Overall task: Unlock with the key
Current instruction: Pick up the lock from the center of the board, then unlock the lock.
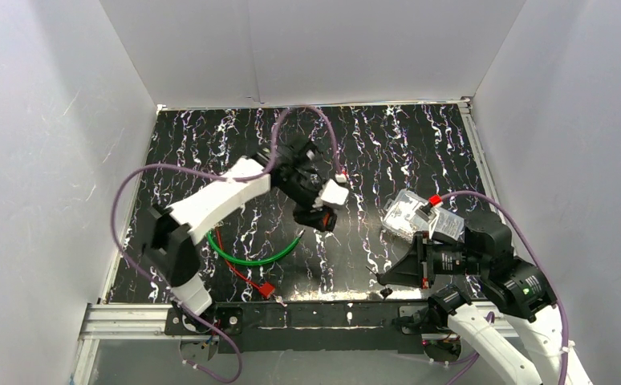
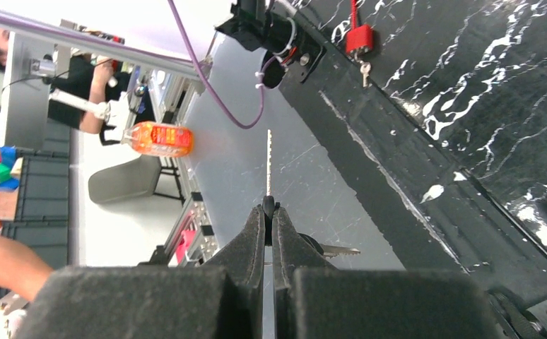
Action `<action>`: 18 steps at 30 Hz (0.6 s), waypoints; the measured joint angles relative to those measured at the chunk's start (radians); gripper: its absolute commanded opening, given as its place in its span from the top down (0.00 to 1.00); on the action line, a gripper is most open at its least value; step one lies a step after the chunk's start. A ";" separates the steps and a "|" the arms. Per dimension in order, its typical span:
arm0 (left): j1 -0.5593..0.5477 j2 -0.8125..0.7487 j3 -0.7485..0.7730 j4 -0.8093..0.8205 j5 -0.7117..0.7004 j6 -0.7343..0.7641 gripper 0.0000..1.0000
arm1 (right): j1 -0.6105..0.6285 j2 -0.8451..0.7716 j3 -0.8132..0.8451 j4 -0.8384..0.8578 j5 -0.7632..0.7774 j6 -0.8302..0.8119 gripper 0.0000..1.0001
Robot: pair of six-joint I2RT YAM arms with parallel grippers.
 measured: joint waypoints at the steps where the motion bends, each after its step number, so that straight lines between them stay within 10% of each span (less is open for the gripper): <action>1: 0.002 -0.043 0.076 -0.080 0.041 0.049 0.99 | 0.000 0.012 0.000 0.006 -0.019 -0.004 0.99; 7: -0.007 -0.232 0.332 -0.455 0.241 0.284 1.00 | -0.001 0.107 0.000 0.065 -0.121 -0.035 0.99; 18: -0.043 -0.237 0.232 -0.585 0.282 0.299 1.00 | -0.002 0.241 0.077 0.155 -0.250 -0.066 0.99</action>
